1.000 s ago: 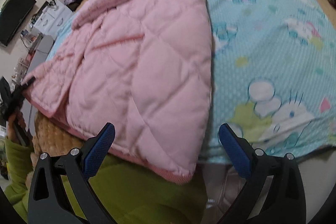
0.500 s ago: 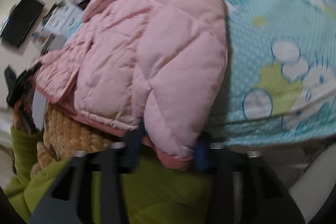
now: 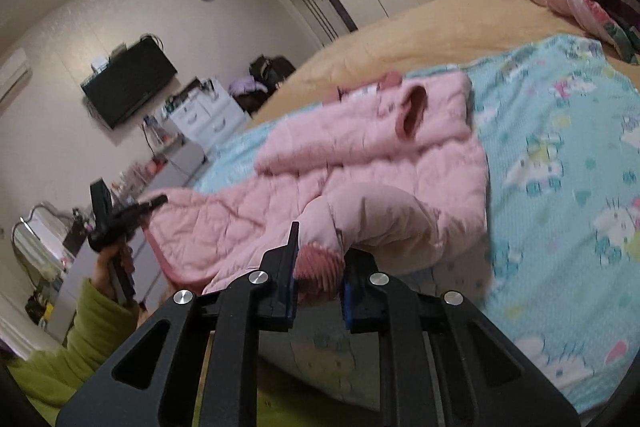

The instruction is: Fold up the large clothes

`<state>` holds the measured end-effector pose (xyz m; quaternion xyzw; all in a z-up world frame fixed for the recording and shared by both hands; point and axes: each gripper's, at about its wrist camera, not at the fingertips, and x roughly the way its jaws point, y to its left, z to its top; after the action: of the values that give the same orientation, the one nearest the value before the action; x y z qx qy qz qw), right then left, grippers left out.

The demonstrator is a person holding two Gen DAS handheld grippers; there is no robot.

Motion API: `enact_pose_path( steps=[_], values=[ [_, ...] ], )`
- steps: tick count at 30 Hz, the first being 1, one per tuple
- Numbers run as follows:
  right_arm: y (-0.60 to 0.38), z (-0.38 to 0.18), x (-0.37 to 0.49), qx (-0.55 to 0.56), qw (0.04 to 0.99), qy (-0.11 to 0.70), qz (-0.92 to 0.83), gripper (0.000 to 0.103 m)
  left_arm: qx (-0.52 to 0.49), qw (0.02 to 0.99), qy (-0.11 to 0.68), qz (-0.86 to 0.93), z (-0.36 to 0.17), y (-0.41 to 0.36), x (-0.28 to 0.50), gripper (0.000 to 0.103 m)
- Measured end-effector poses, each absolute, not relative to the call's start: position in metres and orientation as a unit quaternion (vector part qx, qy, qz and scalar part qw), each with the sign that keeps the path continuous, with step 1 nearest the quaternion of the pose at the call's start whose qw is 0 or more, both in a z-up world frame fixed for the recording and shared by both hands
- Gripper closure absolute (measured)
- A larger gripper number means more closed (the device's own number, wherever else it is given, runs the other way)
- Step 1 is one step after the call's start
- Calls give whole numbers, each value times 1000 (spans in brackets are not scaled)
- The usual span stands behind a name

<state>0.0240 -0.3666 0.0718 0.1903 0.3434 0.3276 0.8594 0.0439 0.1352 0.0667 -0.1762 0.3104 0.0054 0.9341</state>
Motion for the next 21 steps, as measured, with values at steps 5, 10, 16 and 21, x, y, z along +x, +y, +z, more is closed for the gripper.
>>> enact_pose_path(
  steps=[5,10,16,21],
  values=[
    [-362,90,47,206,870,311,323,88,-174,938,300,4,83,136,57,91],
    [-363,105,68,207,881,283,317,88,-159,943,294,5,97,132,70,91],
    [-363,120,91,200,891,262,312,89,-146,946,290,10,108,133,85,91],
    [-362,128,105,197,897,248,307,89,-141,948,286,11,116,134,100,91]
  ],
)
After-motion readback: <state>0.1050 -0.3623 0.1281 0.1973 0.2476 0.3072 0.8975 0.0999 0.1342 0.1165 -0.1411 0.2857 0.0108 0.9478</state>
